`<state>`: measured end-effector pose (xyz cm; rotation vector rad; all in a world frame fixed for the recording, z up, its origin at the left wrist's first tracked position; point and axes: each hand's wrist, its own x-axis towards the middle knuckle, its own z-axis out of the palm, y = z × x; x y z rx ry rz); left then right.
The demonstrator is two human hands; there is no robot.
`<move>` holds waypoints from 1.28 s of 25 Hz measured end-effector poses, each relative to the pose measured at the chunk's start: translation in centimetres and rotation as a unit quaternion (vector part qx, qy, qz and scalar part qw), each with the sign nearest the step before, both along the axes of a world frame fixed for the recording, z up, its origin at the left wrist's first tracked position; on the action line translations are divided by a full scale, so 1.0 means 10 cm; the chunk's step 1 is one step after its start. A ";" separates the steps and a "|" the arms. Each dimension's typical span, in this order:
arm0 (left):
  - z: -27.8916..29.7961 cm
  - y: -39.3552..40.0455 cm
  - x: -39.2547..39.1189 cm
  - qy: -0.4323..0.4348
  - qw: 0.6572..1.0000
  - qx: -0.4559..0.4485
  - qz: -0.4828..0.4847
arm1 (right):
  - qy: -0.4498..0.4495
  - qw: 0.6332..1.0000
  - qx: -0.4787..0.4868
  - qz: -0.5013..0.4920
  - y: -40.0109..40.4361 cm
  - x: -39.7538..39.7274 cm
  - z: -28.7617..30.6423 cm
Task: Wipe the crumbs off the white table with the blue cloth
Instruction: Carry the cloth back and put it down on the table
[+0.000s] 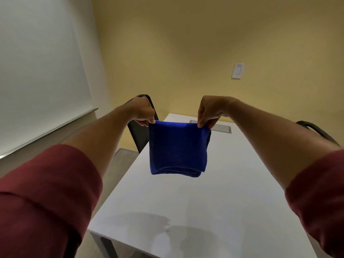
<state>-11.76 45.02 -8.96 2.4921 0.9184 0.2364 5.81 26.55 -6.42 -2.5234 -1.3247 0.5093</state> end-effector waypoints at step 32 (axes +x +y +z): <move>-1.92 2.71 1.22 0.134 0.983 -0.081 -0.091 | 0.045 0.996 -0.053 -0.051 2.48 1.02 -2.02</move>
